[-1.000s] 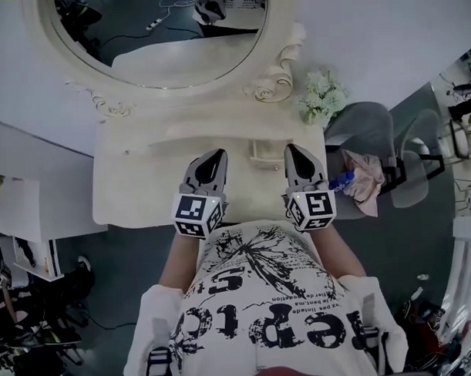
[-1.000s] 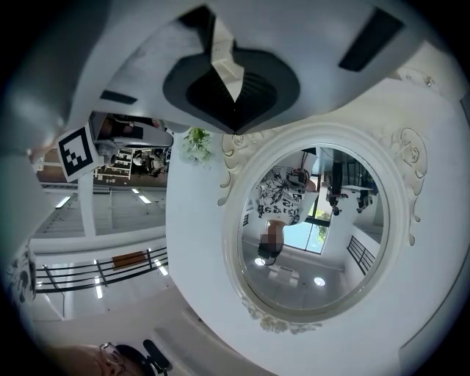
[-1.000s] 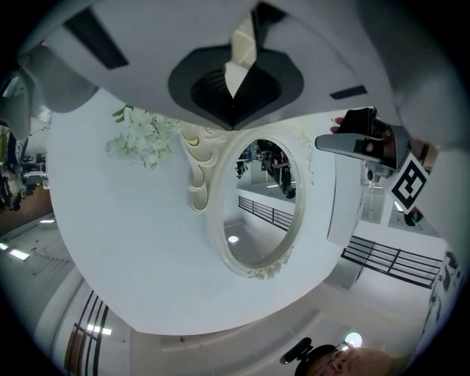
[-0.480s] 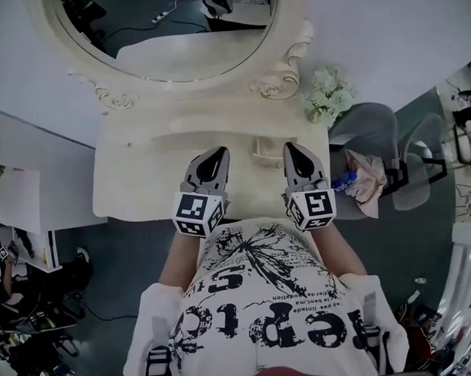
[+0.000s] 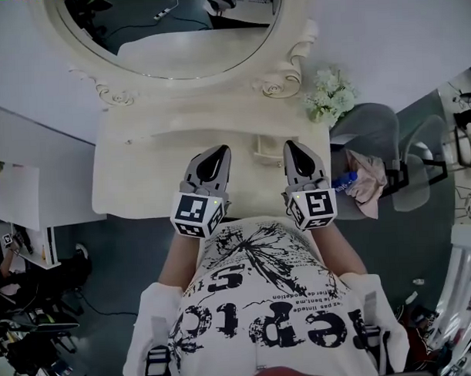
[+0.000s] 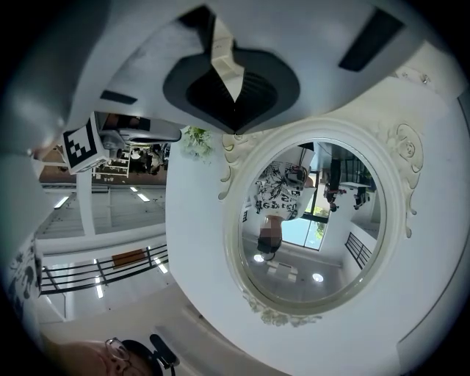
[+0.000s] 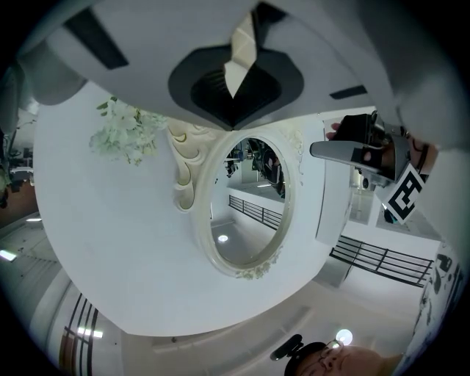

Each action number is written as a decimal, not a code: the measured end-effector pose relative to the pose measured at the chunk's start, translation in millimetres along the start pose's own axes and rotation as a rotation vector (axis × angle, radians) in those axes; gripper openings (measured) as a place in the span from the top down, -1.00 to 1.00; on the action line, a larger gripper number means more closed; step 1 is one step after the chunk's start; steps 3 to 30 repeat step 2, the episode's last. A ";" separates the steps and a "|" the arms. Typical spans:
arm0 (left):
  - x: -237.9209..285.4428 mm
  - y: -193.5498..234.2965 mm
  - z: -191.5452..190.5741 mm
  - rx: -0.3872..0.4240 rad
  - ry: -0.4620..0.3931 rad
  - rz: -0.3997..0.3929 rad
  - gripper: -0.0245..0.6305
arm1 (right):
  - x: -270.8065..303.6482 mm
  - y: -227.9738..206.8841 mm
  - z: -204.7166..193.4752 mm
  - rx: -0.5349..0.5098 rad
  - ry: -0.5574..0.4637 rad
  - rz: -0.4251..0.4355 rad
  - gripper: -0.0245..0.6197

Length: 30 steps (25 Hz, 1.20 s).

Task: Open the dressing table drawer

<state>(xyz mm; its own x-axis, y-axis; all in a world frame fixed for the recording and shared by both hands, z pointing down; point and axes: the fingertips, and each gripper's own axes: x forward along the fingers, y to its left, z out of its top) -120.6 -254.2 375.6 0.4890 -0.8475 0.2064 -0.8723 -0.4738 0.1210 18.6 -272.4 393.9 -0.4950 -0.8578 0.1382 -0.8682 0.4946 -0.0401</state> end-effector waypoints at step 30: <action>0.2 -1.3 4.0 0.000 -0.010 -0.006 0.88 | 1.4 -0.7 1.1 0.001 -0.003 0.000 0.87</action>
